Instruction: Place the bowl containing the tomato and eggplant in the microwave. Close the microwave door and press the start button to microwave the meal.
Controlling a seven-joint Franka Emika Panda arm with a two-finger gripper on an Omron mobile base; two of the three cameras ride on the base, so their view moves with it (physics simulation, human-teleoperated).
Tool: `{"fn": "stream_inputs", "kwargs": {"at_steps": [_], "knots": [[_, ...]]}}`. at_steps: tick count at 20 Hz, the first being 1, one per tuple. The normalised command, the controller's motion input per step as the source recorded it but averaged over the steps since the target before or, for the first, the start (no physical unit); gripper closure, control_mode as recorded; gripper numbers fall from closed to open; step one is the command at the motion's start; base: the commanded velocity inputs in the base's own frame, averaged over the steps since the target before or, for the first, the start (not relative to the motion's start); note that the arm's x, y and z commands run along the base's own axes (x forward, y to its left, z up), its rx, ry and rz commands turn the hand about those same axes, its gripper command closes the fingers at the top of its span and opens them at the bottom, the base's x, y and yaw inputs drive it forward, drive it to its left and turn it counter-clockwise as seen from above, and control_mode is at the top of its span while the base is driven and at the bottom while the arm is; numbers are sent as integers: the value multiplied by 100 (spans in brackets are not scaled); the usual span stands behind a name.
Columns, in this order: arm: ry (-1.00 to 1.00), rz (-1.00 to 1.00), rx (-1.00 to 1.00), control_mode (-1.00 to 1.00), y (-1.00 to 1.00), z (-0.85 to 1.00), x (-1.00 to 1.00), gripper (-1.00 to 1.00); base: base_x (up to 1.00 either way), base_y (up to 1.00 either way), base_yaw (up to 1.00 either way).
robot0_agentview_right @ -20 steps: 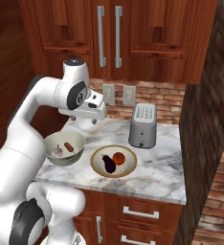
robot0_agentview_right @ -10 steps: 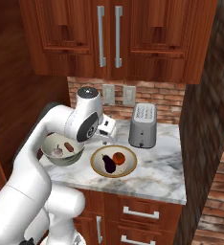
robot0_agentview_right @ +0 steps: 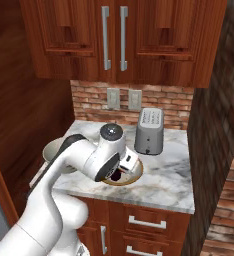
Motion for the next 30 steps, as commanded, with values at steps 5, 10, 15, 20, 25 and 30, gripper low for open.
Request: {"fn": "stream_inputs", "kwargs": {"at_steps": [5, 10, 15, 20, 25, 30], "knots": [[-16, -23, 24, -100, -24, -55, -1, -100, 0, 0, 0], [-3, -23, 18, -100, -9, -24, 0, -100, 0, 0, 0], [7, -7, 18, -100, -22, 0, 20, -100, 0, 0, 0], [9, 0, 16, -100, -18, -6, 35, -100, 0, 0, 0], [11, 3, 12, -100, -22, -14, 30, -100, 0, 0, 0], [3, 2, 8, -100, -22, -29, 13, -100, 0, 0, 0]]}}
